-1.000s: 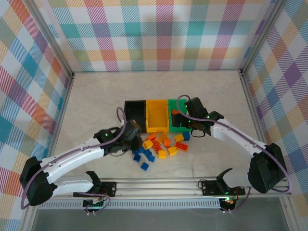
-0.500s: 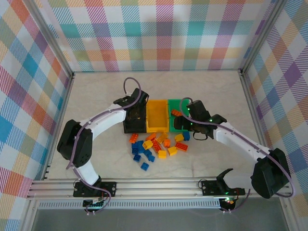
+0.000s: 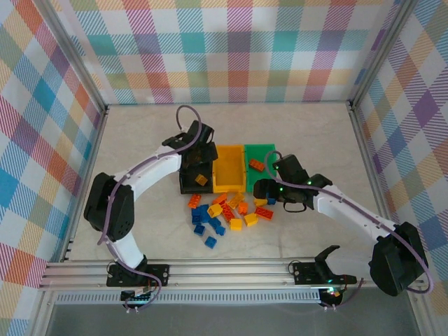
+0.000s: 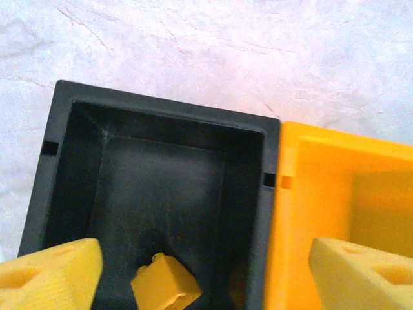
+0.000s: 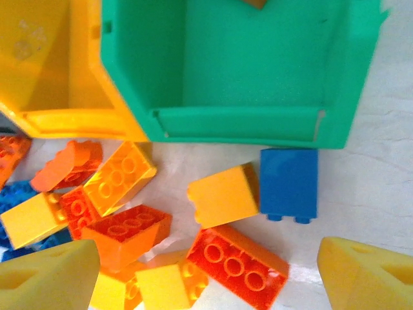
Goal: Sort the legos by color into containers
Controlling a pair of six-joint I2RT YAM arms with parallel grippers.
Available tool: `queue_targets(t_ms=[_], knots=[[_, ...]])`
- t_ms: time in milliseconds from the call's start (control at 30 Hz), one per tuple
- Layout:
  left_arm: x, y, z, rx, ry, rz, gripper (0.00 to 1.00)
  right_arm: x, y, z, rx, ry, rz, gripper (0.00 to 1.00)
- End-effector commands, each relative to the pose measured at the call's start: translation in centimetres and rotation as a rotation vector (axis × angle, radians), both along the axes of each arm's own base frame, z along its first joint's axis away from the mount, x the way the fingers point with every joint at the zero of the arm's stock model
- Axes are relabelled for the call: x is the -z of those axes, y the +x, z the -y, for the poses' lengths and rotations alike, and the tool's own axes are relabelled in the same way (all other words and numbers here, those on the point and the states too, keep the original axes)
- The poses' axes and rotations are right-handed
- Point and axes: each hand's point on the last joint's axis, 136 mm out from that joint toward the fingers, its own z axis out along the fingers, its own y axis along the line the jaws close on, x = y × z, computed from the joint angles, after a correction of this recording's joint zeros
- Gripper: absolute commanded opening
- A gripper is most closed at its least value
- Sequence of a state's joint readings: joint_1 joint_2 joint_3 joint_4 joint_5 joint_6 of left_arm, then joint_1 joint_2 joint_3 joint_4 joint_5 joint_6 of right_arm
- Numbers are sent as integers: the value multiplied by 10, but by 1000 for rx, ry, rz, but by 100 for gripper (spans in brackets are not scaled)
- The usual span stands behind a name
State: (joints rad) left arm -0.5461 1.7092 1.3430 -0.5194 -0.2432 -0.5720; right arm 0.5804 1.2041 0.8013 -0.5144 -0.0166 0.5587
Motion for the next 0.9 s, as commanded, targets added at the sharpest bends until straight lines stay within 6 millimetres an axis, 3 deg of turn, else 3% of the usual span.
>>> queue_targets(t_ms=[0, 133, 267, 433, 600, 867], knots=[[-52, -13, 6, 25, -139, 92, 96, -5, -13, -24, -72, 102, -29, 87], [-62, -47, 5, 60, -196, 115, 100, -1, -19, -49, -129, 88, -25, 87], [-46, -86, -12, 52, -208, 86, 100, 9, -17, -71, -148, 61, -29, 85], [-30, -120, -35, 33, -196, 66, 100, 28, -10, -81, -137, 5, -49, 81], [-27, -139, -51, 18, -201, 82, 100, 39, -6, -93, -149, -56, -53, 72], [-16, -147, -59, -3, -188, 63, 100, 49, -5, -86, -125, -154, -78, 47]])
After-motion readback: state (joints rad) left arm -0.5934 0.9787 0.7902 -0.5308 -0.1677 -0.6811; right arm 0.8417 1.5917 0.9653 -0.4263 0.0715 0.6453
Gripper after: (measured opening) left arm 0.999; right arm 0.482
